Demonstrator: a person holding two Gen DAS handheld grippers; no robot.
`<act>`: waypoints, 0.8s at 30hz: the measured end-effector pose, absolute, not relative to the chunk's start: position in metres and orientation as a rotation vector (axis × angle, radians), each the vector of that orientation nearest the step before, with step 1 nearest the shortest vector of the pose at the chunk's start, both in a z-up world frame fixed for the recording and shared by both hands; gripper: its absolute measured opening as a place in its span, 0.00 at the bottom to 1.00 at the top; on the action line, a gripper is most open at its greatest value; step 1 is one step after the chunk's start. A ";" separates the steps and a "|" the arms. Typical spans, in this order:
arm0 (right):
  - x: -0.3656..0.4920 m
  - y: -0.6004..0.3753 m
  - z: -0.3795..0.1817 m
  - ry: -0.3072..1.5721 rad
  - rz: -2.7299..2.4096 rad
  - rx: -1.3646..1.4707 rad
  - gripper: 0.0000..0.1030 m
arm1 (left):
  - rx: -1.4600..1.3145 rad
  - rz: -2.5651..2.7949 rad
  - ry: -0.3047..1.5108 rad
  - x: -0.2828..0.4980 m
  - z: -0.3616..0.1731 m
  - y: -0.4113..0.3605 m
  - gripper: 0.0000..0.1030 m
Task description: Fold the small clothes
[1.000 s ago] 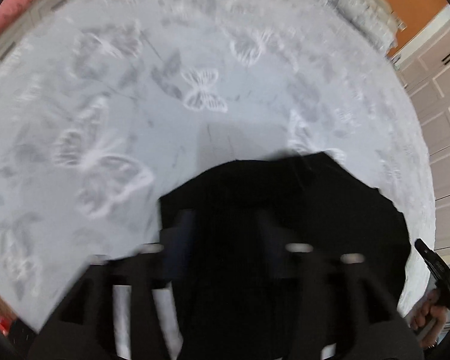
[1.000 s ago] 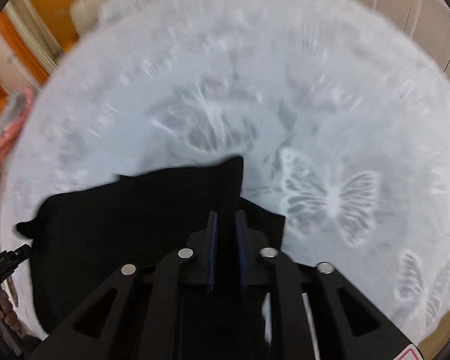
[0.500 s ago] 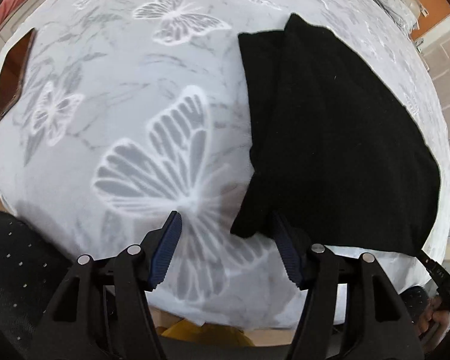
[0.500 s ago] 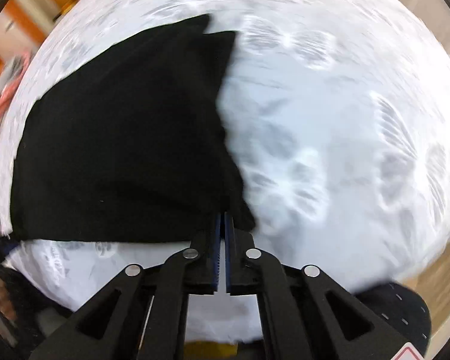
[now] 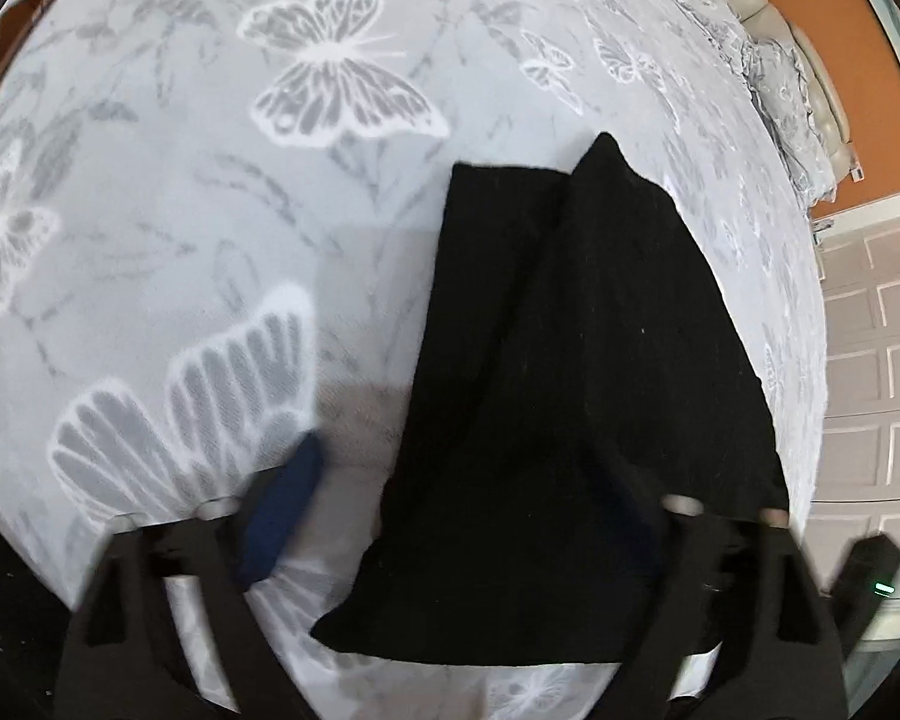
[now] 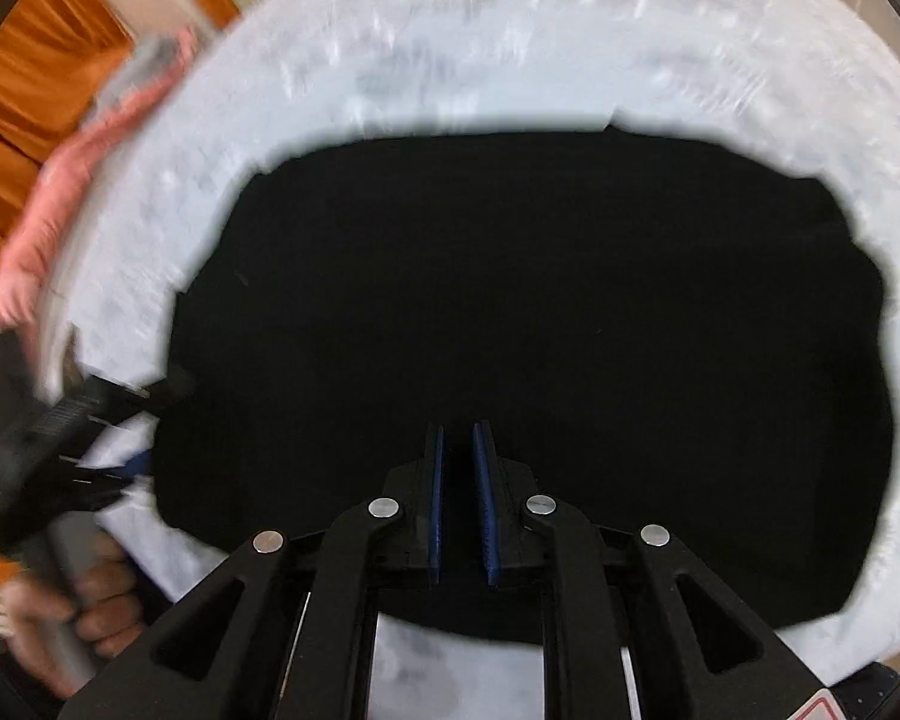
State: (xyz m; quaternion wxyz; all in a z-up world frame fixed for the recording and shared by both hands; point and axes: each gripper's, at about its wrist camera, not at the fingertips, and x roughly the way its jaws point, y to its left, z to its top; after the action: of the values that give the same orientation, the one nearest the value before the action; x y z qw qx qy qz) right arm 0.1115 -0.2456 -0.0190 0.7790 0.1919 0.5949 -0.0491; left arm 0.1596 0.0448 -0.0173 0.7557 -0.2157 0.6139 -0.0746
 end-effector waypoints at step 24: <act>-0.092 -0.438 0.041 1.013 -0.402 0.728 0.39 | -0.161 -0.684 1.358 0.058 0.040 -0.209 0.49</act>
State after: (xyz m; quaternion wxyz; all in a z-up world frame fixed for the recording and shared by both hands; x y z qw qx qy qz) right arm -0.0918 -0.4383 0.0411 0.7927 0.3387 0.4711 -0.1870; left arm 0.0581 -0.2085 0.0397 0.7217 -0.0727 0.6149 -0.3095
